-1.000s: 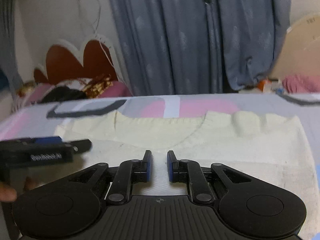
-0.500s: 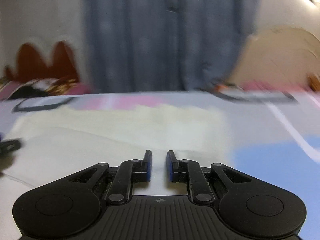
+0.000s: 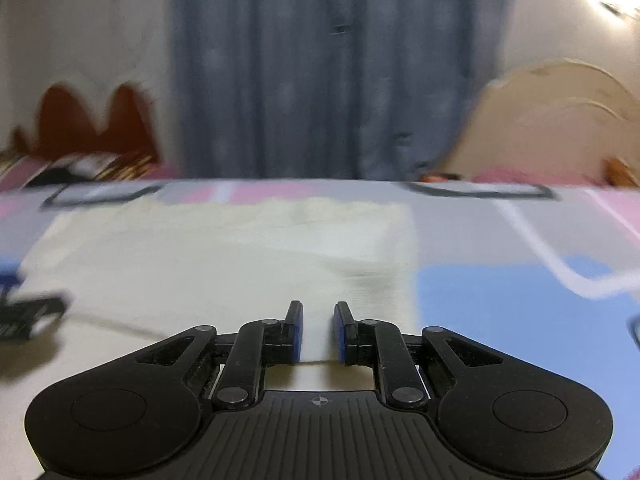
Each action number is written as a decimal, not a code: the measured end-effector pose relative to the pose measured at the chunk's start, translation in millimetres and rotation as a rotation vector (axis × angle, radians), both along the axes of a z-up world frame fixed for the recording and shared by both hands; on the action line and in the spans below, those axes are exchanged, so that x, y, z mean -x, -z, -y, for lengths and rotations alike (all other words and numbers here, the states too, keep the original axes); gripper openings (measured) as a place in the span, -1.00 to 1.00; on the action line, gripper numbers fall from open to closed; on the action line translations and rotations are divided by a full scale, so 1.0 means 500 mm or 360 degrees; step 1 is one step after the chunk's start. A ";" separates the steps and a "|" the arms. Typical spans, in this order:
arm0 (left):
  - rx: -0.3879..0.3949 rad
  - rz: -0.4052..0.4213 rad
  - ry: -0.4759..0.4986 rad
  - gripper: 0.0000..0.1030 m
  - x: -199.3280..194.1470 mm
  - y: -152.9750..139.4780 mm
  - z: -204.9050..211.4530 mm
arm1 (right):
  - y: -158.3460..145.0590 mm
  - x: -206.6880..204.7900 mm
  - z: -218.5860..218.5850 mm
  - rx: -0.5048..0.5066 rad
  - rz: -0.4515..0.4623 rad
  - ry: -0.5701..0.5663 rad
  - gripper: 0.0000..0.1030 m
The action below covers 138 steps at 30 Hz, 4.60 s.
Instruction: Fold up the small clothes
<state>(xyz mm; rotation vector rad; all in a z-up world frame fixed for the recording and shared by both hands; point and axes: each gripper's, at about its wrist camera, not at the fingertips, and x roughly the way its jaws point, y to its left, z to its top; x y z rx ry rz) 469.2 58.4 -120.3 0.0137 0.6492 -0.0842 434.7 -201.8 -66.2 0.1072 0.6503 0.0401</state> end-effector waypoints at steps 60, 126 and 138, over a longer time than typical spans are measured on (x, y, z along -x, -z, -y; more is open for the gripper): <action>-0.0128 -0.0079 0.0125 0.80 0.216 -0.084 0.002 | -0.121 0.244 -0.016 0.0054 -0.0154 -0.0015 -0.43; 0.0974 -0.0429 -0.0147 -0.91 0.640 -0.010 -0.180 | -0.022 0.663 0.125 -0.0905 -0.0490 -0.0173 -0.50; 0.0932 -0.0372 -0.0205 -0.93 0.681 -0.011 -0.192 | -0.036 0.675 0.122 -0.0756 -0.0501 -0.0267 -0.91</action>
